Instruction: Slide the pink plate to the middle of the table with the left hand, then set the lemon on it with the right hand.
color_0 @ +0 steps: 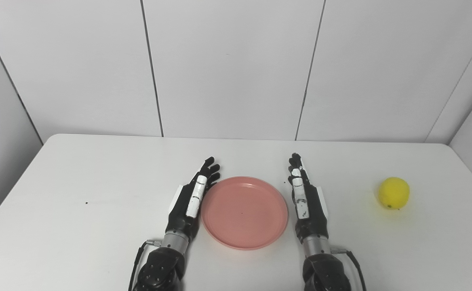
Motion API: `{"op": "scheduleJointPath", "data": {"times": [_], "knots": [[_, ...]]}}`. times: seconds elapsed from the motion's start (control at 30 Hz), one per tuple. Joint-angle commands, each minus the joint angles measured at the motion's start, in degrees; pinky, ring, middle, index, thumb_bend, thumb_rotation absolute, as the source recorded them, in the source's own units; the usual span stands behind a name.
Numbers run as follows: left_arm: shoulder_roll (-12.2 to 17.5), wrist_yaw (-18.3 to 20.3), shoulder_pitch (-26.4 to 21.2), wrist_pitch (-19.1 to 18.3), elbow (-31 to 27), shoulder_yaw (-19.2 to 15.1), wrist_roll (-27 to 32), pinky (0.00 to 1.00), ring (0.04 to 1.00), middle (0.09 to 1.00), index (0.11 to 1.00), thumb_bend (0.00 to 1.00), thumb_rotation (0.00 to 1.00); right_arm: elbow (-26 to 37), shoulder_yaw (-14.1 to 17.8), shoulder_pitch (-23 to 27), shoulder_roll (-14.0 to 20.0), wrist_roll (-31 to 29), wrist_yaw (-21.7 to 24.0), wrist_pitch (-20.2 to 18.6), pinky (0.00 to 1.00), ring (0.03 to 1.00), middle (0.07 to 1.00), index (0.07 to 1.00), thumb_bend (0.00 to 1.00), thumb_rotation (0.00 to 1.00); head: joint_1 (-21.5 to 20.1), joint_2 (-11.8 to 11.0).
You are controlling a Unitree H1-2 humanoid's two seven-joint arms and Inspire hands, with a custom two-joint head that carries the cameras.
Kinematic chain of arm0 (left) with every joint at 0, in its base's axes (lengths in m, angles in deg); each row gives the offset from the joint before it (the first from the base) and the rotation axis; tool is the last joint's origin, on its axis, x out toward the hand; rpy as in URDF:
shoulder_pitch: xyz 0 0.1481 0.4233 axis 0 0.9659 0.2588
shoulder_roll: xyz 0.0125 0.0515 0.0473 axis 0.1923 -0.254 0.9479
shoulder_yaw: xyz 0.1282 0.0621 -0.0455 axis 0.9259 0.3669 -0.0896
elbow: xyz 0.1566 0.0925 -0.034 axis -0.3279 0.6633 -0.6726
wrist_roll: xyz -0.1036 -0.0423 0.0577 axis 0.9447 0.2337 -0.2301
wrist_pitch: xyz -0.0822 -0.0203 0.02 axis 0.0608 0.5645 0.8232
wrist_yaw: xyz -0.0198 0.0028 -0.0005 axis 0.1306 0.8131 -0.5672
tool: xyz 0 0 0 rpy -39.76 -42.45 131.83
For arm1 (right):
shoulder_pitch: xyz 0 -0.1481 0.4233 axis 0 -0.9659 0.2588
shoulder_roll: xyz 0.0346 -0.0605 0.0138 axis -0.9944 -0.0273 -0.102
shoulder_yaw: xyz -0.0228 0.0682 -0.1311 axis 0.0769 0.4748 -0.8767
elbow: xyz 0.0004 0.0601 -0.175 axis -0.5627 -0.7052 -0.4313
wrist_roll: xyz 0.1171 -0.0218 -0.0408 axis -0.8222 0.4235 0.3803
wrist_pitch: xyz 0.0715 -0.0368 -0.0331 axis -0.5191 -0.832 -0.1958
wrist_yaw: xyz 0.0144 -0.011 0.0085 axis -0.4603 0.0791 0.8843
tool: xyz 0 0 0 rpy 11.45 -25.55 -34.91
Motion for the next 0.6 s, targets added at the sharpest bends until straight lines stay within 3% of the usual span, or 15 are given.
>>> {"op": "scheduleJointPath", "data": {"times": [0.0, 0.57], "knots": [[0.4, -1.0, -0.6, 1.8, 1.7, -0.5, -0.7, 0.91, 0.919, 0.925, 0.915, 0.57, 1.00, 1.8, 0.4, 0.6, -0.1, 0.5, -0.5, -0.2, 1.00, 0.980, 0.951, 0.952, 0.68, 1.00, 0.0, 0.1], [-0.6, -6.3, -0.9, 2.8, 3.2, -1.8, -3.5, 0.87, 0.897, 0.911, 0.894, 0.59, 1.00, 6.1, 2.9, -0.2, -0.8, 0.2, -3.8, 1.1, 0.95, 0.938, 0.917, 0.916, 0.68, 0.97, 0.0, 0.2]]}}
